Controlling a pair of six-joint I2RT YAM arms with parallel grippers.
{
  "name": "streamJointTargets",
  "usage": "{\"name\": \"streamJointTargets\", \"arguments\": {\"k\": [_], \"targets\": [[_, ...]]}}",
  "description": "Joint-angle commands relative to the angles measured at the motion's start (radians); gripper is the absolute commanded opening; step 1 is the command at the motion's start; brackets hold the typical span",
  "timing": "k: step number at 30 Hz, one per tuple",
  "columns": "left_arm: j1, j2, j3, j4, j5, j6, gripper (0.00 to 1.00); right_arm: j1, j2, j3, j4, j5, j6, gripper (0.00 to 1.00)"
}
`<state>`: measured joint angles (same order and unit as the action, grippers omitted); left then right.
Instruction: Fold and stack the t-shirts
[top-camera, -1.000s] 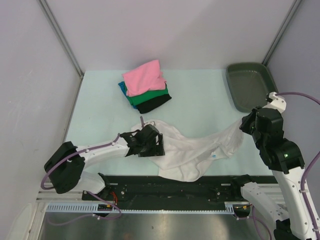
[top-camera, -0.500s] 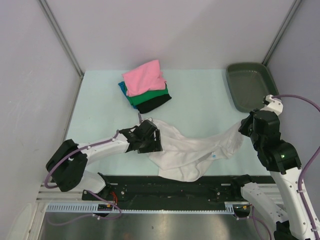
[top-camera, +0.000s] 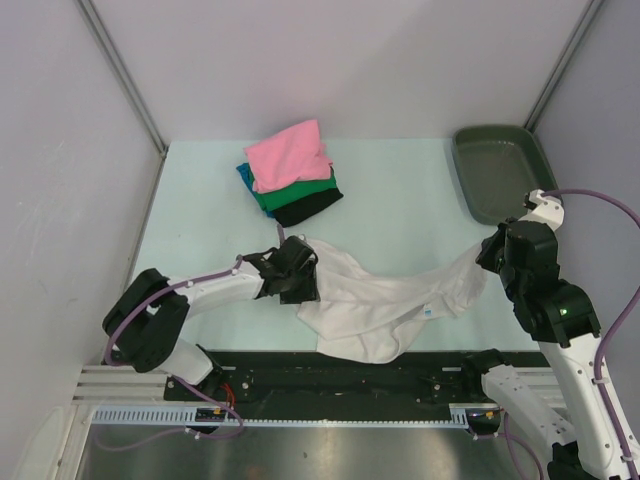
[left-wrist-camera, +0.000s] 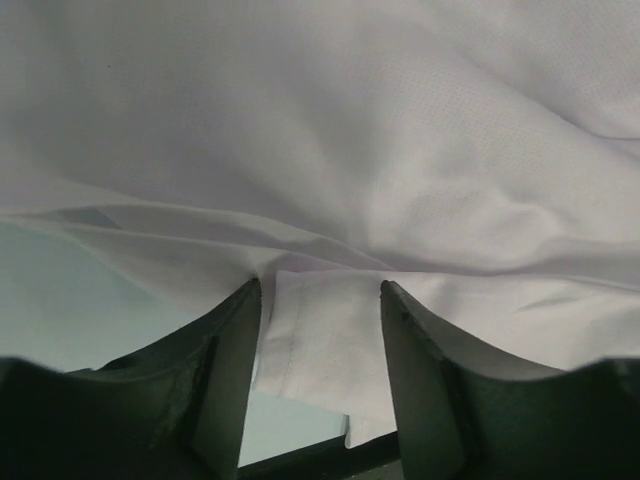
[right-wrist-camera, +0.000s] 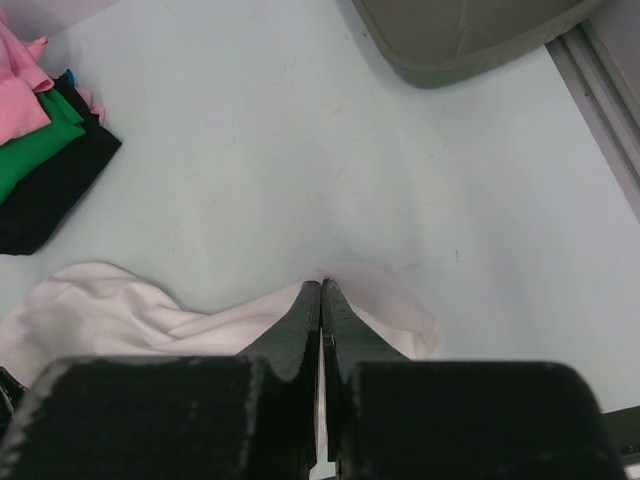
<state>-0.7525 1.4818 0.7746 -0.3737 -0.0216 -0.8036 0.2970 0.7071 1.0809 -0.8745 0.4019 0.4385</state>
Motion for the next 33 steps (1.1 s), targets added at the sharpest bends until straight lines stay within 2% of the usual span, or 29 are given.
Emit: {"name": "streamJointTargets", "arguments": {"k": [1, 2, 5, 10, 13, 14, 15, 22, 27, 33], "targets": [[0.002, 0.011, 0.022, 0.041, 0.045, 0.018, 0.51, -0.004, -0.003, 0.001, 0.045, 0.006, -0.018, 0.00], [0.002, 0.008, 0.023, 0.039, 0.043, 0.018, 0.44, -0.004, -0.004, 0.001, 0.046, 0.008, -0.018, 0.00], [0.002, 0.003, 0.023, 0.036, 0.038, 0.021, 0.37, -0.002, -0.005, -0.001, 0.045, 0.008, -0.015, 0.00], [0.001, 0.002, 0.023, 0.033, 0.034, 0.023, 0.30, -0.002, -0.008, -0.004, 0.045, 0.008, -0.012, 0.00], [0.002, -0.005, 0.022, 0.032, 0.034, 0.023, 0.18, -0.004, -0.009, -0.004, 0.045, 0.006, -0.012, 0.00], [0.002, -0.006, 0.022, 0.033, 0.032, 0.023, 0.05, -0.004, -0.006, -0.004, 0.043, 0.005, -0.012, 0.00], [0.002, -0.009, 0.020, 0.027, 0.031, 0.023, 0.00, -0.004, -0.008, -0.004, 0.042, 0.005, -0.009, 0.00], [0.002, -0.066, 0.008, 0.018, -0.023, 0.024, 0.00, -0.004, -0.006, -0.006, 0.060, -0.001, -0.018, 0.00], [0.005, -0.290, 0.066, -0.051, -0.107, 0.055, 0.00, -0.004, 0.005, 0.066, 0.124, -0.086, -0.053, 0.00], [0.027, -0.627, 0.197, -0.085, -0.169, 0.147, 0.00, -0.002, -0.052, 0.146, 0.305, -0.314, -0.073, 0.00]]}}
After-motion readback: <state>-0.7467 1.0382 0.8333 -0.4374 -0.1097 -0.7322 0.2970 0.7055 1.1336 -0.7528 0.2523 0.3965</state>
